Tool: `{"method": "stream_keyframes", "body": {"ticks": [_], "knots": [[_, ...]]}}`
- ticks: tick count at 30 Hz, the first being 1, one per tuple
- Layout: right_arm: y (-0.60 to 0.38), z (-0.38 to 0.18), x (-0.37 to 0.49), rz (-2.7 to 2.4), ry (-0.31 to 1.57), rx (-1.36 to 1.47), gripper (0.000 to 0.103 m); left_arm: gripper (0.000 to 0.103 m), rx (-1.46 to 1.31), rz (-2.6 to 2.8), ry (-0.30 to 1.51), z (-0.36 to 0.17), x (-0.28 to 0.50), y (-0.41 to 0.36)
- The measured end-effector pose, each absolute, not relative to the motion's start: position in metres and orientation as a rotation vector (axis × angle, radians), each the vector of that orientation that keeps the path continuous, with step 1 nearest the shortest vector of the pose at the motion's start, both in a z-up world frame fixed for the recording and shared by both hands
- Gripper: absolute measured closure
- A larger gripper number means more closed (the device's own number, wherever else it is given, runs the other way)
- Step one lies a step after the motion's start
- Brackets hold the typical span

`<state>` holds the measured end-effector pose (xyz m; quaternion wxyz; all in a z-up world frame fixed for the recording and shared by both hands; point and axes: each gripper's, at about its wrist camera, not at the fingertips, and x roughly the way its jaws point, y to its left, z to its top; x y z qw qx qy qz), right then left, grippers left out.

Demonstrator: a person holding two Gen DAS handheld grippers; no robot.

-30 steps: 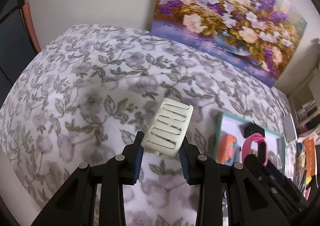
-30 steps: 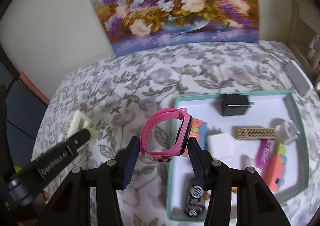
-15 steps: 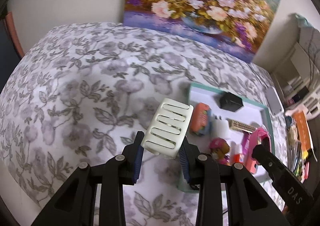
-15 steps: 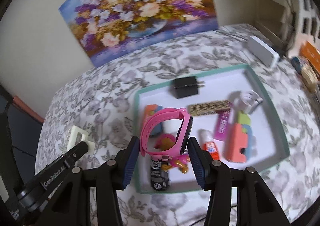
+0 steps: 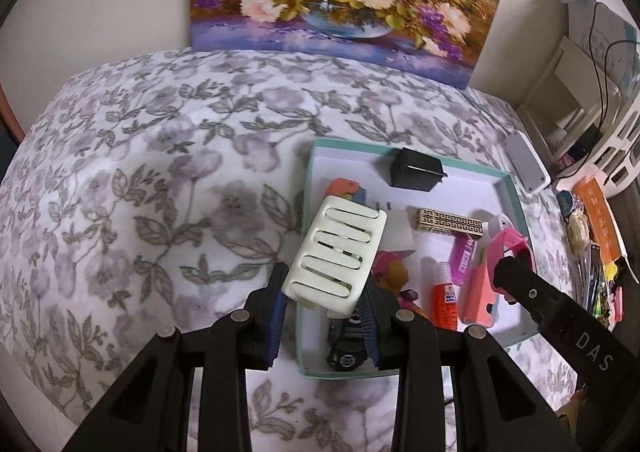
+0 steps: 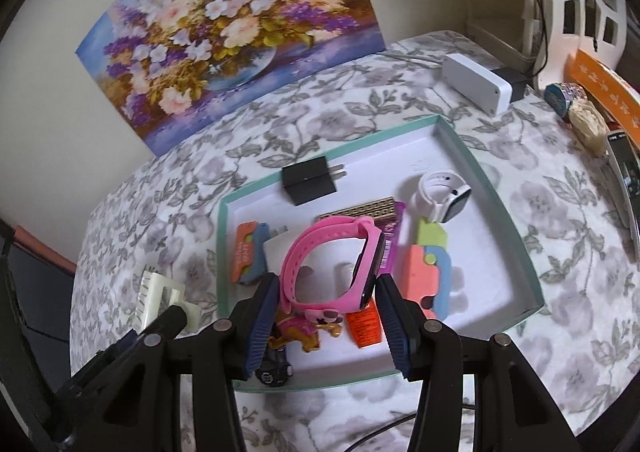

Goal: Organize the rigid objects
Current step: 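Carry the clip and watch band into the tray and open both grippers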

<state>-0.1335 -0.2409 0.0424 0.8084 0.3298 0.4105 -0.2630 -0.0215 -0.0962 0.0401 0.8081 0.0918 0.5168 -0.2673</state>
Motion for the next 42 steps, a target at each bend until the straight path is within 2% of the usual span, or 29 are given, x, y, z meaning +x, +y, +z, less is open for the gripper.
{"method": "stream_keyframes", "body": {"ticks": [16, 42], "knots": [[-0.259, 0.03, -0.139, -0.604, 0.91, 0.732, 0.05, 0.068, 0.246, -0.608, 1.119, 0.019, -0.017, -0.127], [-0.269, 0.0, -0.135, -0.62, 1.019, 0.755, 0.05, 0.068, 0.167, -0.575, 1.239, -0.013, 0.004, -0.117]]}}
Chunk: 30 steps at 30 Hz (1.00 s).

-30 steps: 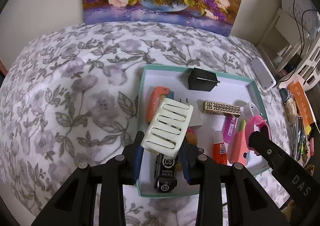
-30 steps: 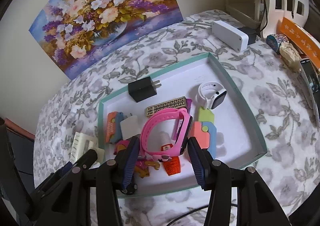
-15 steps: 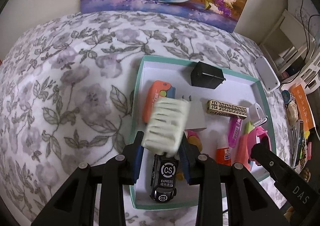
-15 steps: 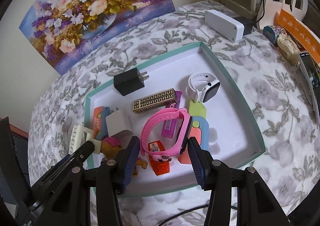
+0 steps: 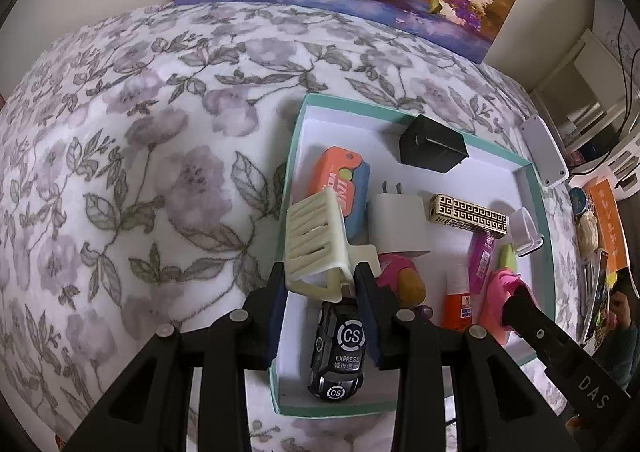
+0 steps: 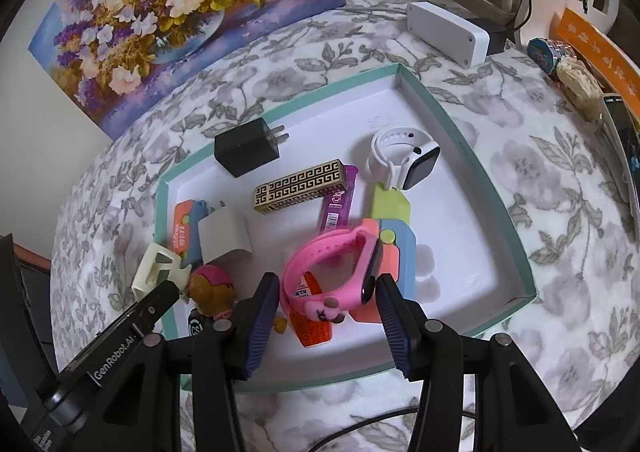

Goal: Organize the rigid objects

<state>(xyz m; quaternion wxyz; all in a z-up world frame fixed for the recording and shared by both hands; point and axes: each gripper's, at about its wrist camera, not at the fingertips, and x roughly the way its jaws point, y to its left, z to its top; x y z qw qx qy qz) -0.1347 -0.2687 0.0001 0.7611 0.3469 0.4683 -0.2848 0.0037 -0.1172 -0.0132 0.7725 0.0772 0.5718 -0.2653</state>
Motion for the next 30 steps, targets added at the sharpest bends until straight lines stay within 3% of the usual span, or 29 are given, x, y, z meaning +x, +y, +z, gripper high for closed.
{"method": "stream_keyframes", "body": {"ticks": [7, 15, 19, 24, 27, 30], "knots": [[-0.268, 0.0, -0.133, -0.616, 1.022, 0.748, 0.05, 0.057, 0.148, -0.561, 1.266, -0.015, 0.004, -0.114], [-0.266, 0.001, -0.132, -0.609, 1.027, 0.732, 0.048, 0.051, 0.128, -0.542, 1.27, -0.011, 0.004, -0.107], [-0.263, -0.002, -0.13, -0.618, 1.045, 0.713, 0.034, 0.045, 0.127, -0.511, 1.252, -0.007, 0.006, -0.097], [-0.256, -0.001, -0.126, -0.619, 1.049, 0.675, 0.028, 0.044, 0.123, -0.445, 1.251, -0.007, 0.011, -0.08], [-0.253, 0.0, -0.125, -0.623, 1.05, 0.653, 0.026, 0.029, 0.132, -0.402, 1.249, -0.009, 0.014, -0.07], [-0.248, 0.0, -0.122, -0.628, 1.054, 0.626, 0.016, 0.029, 0.138, -0.368, 1.258, -0.013, 0.017, -0.062]]}}
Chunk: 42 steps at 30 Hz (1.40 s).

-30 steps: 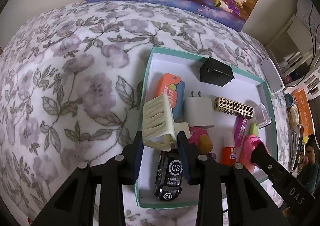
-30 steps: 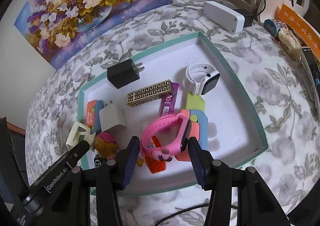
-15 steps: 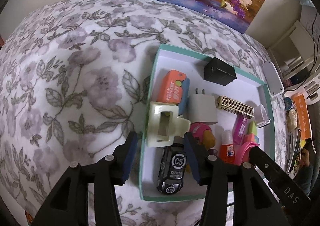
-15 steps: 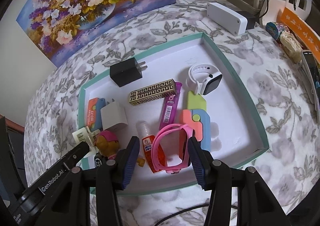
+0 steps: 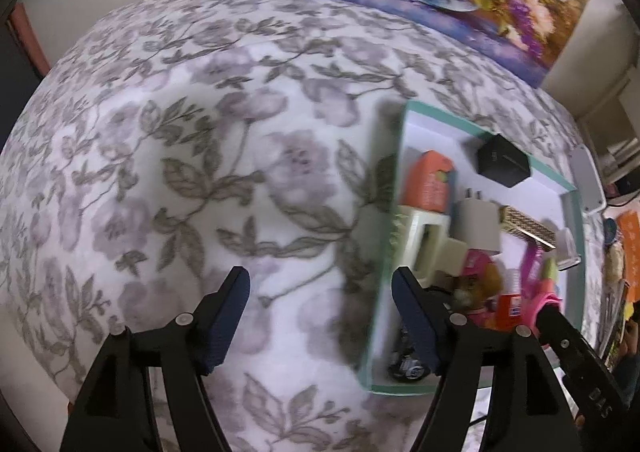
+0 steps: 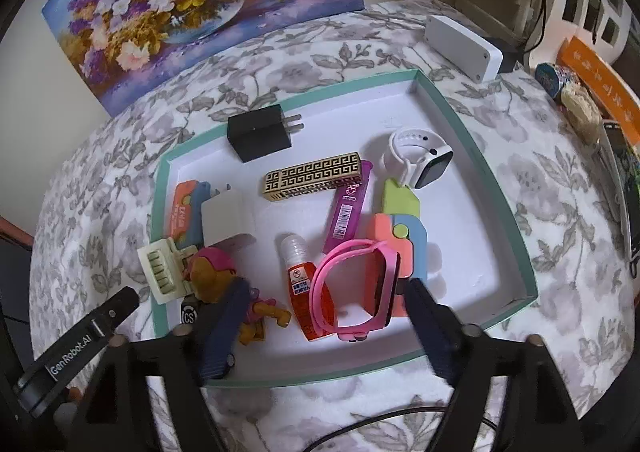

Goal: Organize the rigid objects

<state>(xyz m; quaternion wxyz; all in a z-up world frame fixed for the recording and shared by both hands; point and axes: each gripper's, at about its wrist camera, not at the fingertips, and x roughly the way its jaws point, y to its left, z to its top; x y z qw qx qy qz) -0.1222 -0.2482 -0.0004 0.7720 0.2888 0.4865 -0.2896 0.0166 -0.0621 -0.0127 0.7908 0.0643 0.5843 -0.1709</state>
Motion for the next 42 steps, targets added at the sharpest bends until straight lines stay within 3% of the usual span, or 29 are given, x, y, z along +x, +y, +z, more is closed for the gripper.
{"method": "stream_keyframes", "body": {"ticks": [2, 5, 11, 42], "knots": [[-0.245, -0.001, -0.121, -0.621, 1.059, 0.616, 0.013, 0.028, 0.148, -0.351, 1.264, -0.015, 0.017, -0.057], [-0.243, -0.001, -0.122, -0.614, 1.055, 0.612, 0.002, 0.016, 0.173, -0.322, 1.262, -0.018, 0.015, -0.052], [-0.234, 0.002, -0.128, -0.608, 1.039, 0.589, 0.0, 0.008, 0.196, -0.297, 1.232, -0.016, 0.011, -0.036], [-0.186, 0.03, -0.134, -0.59, 0.984, 0.447, 0.0, 0.007, 0.259, -0.292, 1.106, 0.026, 0.001, 0.011]]}}
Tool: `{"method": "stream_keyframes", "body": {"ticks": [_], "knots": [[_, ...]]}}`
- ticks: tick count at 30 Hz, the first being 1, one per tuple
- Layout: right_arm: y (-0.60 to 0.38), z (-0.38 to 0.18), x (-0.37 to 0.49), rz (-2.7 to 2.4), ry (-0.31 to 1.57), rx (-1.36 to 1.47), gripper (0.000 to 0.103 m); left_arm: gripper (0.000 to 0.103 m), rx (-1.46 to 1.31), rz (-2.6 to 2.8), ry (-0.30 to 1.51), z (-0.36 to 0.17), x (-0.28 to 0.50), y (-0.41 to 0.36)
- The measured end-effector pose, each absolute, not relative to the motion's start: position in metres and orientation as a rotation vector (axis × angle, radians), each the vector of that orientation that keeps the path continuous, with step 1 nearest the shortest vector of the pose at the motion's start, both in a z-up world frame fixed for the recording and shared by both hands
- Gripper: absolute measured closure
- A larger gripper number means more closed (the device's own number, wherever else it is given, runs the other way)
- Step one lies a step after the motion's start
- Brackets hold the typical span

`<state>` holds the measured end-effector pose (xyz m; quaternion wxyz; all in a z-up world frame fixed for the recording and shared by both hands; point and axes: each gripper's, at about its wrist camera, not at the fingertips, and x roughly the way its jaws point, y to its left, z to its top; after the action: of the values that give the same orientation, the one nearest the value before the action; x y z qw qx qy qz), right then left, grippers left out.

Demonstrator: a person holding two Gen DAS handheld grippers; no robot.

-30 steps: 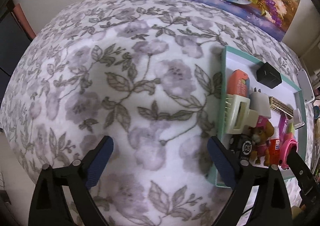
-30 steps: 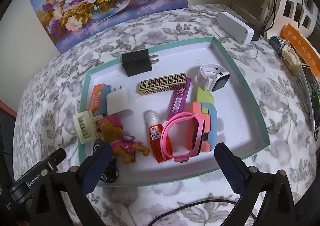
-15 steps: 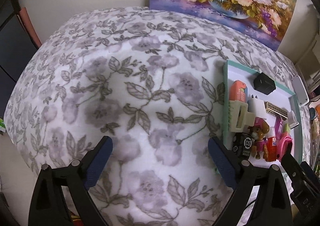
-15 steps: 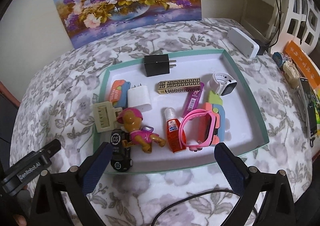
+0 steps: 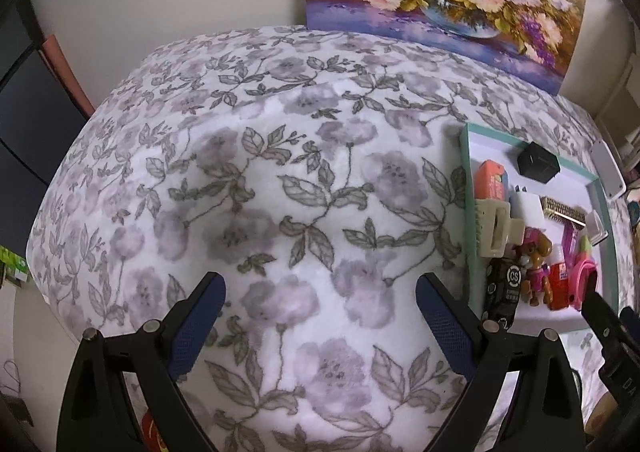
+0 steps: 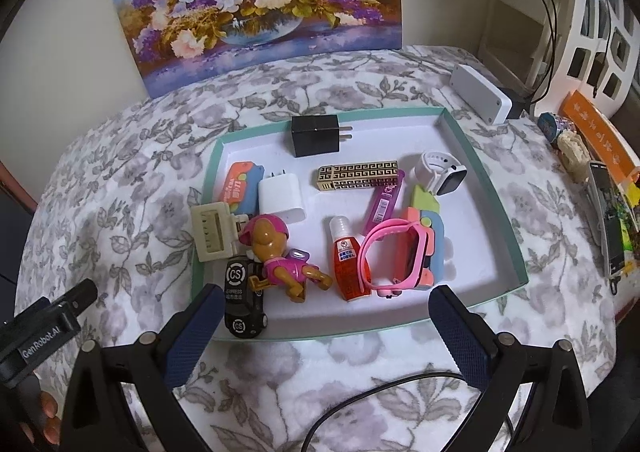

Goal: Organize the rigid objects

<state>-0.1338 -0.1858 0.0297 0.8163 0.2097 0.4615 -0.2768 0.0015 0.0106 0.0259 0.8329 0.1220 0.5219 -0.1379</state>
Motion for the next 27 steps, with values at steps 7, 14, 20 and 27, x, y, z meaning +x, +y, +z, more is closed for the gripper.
{"method": "stream_keyframes", "body": {"ticks": [7, 14, 20, 27], "knots": [[-0.1808, 0.0308, -0.1287, -0.576, 0.988, 0.421, 0.0, 0.007, 0.273, -0.293, 1.109, 0.0244, 0.0019, 0.0094], [-0.1803, 0.0281, -0.125, -0.56, 1.003, 0.408, 0.0, 0.007, 0.281, -0.294, 1.119, 0.0216, 0.0026, 0.0088], [-0.1823, 0.0268, -0.1246, -0.567, 1.007, 0.404, 0.0, 0.007, 0.292, -0.295, 1.125, 0.0195, 0.0031, 0.0072], [-0.1843, 0.0255, -0.1249, -0.569, 1.011, 0.404, 0.0, 0.007, 0.314, -0.296, 1.134, 0.0168, 0.0028, 0.0037]]}}
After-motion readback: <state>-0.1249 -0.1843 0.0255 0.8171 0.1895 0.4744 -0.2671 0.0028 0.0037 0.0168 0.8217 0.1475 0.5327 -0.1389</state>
